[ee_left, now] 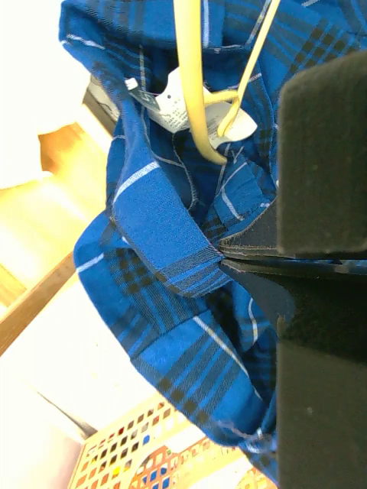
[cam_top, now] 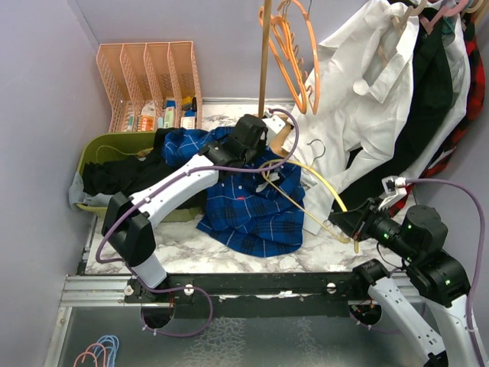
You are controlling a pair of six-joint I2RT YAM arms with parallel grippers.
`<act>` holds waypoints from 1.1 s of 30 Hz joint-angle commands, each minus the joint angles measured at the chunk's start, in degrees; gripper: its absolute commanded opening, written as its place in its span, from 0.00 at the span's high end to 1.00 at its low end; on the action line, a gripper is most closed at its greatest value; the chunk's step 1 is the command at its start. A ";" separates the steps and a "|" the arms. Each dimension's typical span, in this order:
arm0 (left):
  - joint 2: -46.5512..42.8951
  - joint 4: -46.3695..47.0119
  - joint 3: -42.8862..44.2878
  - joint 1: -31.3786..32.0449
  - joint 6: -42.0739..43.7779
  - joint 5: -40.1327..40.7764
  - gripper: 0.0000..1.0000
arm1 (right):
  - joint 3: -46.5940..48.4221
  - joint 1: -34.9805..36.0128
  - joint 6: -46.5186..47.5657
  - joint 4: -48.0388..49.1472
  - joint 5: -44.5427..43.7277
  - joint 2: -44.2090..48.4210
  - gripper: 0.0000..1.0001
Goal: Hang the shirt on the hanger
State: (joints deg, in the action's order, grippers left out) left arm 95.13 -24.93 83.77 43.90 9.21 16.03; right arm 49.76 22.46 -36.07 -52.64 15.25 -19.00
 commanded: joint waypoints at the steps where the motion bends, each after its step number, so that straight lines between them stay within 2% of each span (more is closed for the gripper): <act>1: -2.84 -1.64 1.45 -0.10 1.29 -1.69 1.00 | 0.60 -0.13 0.58 12.75 1.90 -0.63 0.99; 9: -3.08 -5.63 5.95 -0.07 0.37 -4.18 1.00 | -4.79 -0.16 -0.79 24.17 2.15 -2.15 0.99; 14: -3.58 -8.39 9.93 -0.09 -0.19 -6.27 1.00 | -6.04 -0.18 0.81 27.71 0.00 -3.69 0.99; 25: -2.59 -12.59 18.08 -0.09 -3.98 -15.70 1.00 | -13.52 -0.14 -2.35 45.46 0.77 -6.23 0.99; 33: -2.96 -15.47 23.28 0.04 -4.50 -19.80 1.00 | -13.10 -0.13 -1.15 50.38 1.22 -10.55 0.99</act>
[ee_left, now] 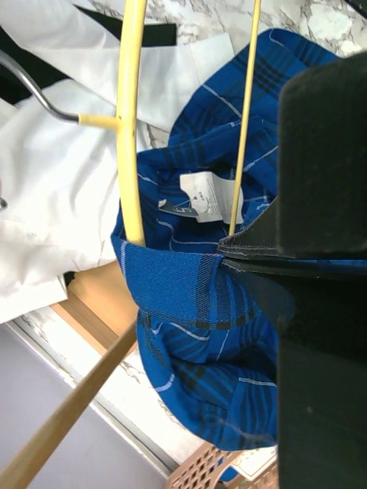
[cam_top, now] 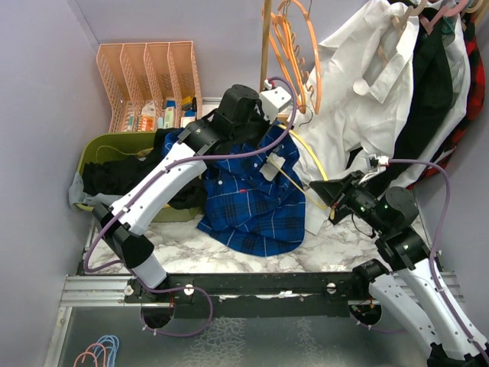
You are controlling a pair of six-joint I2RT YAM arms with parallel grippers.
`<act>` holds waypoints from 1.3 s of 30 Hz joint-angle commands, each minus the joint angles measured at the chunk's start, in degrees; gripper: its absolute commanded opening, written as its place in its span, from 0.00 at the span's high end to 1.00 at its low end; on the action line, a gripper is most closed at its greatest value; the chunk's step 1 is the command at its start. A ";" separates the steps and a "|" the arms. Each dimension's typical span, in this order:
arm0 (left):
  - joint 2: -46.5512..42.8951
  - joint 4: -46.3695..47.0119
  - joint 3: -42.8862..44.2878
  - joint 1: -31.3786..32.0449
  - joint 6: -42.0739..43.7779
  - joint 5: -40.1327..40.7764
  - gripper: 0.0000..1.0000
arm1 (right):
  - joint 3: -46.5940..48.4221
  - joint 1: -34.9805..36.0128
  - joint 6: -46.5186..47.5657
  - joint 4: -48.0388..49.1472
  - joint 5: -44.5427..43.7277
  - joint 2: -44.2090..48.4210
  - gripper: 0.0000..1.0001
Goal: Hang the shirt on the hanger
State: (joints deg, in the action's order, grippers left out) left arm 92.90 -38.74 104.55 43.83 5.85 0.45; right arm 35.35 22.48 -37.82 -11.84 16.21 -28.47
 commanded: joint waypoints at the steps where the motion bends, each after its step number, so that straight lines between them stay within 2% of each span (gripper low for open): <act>1: -0.97 -1.76 2.50 0.11 -1.03 -4.38 1.00 | 1.49 -0.17 0.80 10.20 0.54 -1.75 0.99; 7: -1.49 -3.12 5.91 0.19 -1.19 -5.89 1.00 | 0.73 0.05 0.10 17.61 4.19 -6.85 0.99; 11: -2.11 -4.83 8.36 0.15 0.17 -7.04 1.00 | 1.86 1.55 3.43 20.17 3.31 -9.61 0.99; 17: -4.13 -5.31 6.94 0.16 2.22 -5.25 1.00 | 3.72 3.09 7.78 23.37 6.80 -15.87 0.99; 26: -6.47 -6.31 2.02 0.20 3.42 -6.50 1.00 | 0.81 3.53 5.96 34.99 3.45 -18.04 0.99; 27: -6.62 -6.79 1.53 0.18 4.47 -7.61 0.95 | 0.37 3.53 5.58 36.21 4.00 -18.62 0.99; 28: -6.78 -7.75 1.37 0.12 6.45 -9.02 0.83 | 0.06 3.55 5.28 37.09 4.73 -19.20 0.99; 30: -6.87 -10.17 2.04 -0.21 12.71 -10.19 0.36 | -0.55 3.62 5.22 38.48 6.53 -20.27 0.99; 31: -7.01 -9.87 1.99 -1.25 14.26 -9.36 0.16 | -1.02 3.62 5.22 39.27 7.45 -20.63 0.99; 32: -6.79 -10.36 2.35 -3.48 15.13 -11.15 0.03 | -1.60 3.62 5.28 40.06 8.35 -21.01 0.99; 34: -5.68 -13.50 4.89 -11.02 16.46 -23.70 0.01 | -2.43 3.58 5.81 41.18 10.04 -21.80 0.99; 36: -3.72 -18.57 9.32 -18.91 17.78 -41.38 0.01 | -3.79 3.61 6.51 42.94 11.31 -22.59 0.99; 38: -1.56 -26.48 13.81 -23.54 24.25 -56.14 0.01 | -5.36 3.62 6.77 45.30 11.88 -23.04 0.99; 39: -0.71 -30.74 15.68 -24.46 28.24 -60.13 0.01 | -6.23 3.58 6.96 46.66 12.18 -23.13 0.99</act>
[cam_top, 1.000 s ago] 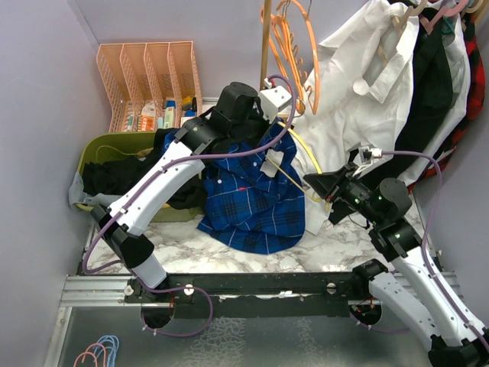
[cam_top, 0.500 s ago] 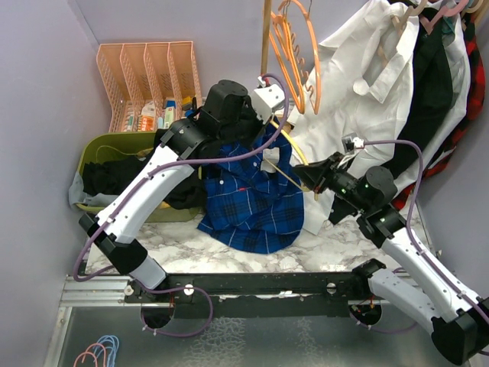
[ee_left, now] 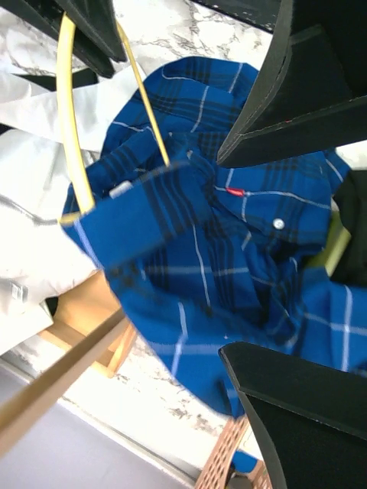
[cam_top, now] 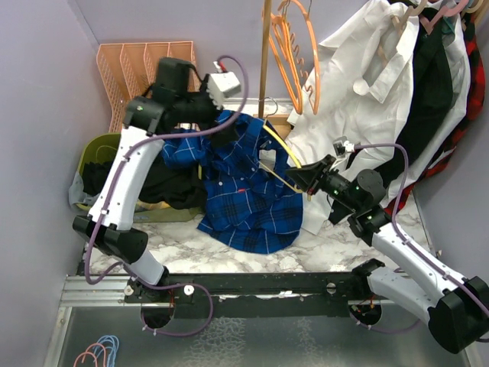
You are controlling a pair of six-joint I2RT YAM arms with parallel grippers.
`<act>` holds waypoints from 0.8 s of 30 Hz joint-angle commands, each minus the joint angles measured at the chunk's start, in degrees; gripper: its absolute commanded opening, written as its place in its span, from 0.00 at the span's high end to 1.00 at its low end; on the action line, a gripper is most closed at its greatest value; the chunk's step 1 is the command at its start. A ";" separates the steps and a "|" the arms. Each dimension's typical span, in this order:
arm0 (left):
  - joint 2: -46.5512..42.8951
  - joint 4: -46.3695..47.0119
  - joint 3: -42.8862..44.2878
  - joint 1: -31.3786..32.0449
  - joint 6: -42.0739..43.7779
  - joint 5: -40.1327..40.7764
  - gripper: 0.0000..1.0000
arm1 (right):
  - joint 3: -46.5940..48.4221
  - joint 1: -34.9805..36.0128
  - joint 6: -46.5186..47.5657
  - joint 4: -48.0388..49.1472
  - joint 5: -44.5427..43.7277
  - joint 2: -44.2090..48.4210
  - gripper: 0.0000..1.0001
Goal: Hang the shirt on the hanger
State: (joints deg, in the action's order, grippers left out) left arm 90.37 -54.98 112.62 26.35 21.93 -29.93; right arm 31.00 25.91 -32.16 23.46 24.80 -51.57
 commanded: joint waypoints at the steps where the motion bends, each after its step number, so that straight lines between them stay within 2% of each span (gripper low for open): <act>1: 2.38 -17.05 8.84 -7.78 14.93 -32.02 0.01 | -2.67 0.19 1.43 12.89 4.03 -0.09 0.99; 6: 5.70 -24.36 15.27 -8.36 23.48 -35.30 0.01 | -2.62 0.19 3.98 13.38 9.11 -1.42 0.99; 9: 9.34 -26.58 18.80 -8.07 23.89 -35.09 0.01 | -2.12 0.19 5.64 12.13 12.47 -1.94 0.99; 17: 11.71 -26.50 15.53 -8.07 31.72 -28.85 0.01 | -2.42 0.19 8.94 8.75 14.43 1.05 0.99; 24: 14.53 -26.34 16.73 -8.07 31.69 -28.60 0.01 | -2.18 0.18 9.08 7.39 15.16 1.48 0.99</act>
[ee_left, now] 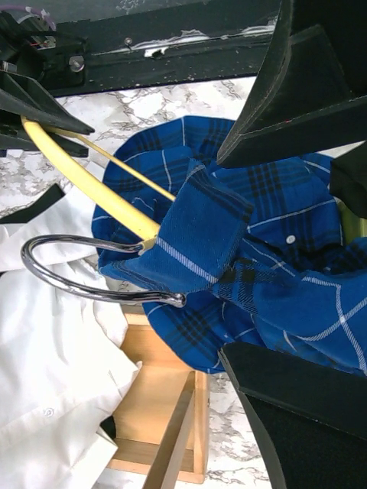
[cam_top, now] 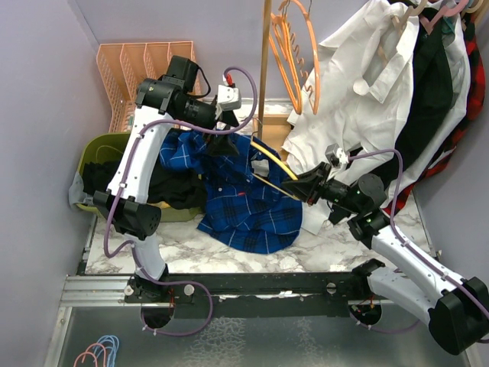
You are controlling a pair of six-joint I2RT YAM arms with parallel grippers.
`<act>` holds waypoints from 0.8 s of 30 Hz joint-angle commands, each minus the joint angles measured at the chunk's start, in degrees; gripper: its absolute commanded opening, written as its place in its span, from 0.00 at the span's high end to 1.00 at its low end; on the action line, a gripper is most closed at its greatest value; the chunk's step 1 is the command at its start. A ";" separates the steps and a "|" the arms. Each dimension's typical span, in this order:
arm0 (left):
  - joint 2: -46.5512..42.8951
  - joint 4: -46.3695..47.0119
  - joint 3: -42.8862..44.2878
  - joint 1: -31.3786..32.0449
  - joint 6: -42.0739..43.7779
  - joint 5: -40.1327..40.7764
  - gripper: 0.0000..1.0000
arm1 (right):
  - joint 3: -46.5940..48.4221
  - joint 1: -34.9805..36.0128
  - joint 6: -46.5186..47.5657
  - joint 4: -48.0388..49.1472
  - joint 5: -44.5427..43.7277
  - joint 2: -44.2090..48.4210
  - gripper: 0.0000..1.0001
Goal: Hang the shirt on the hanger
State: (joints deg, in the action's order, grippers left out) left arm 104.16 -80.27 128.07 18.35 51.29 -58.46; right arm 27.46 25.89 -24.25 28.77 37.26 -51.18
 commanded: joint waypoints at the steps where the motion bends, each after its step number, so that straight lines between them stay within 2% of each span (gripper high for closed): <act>1: 0.85 -0.63 1.23 -0.07 2.17 -0.12 0.01 | 1.36 0.21 1.09 2.10 2.83 0.94 0.99; 8: -0.57 0.20 -3.67 0.05 4.35 -3.99 0.02 | 2.02 0.21 1.04 1.72 3.32 0.23 0.99; 15: 2.01 -1.29 -4.05 0.28 4.91 -3.06 0.30 | 3.19 0.20 1.09 1.27 3.62 -0.11 0.99; 24: 2.01 -1.29 -5.04 0.28 6.12 -4.59 0.31 | 4.08 0.21 0.79 0.93 4.97 -1.29 0.99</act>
State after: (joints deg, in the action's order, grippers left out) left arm 106.08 -80.71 123.52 18.39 55.33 -59.57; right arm 28.88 25.89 -23.68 26.76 39.29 -52.18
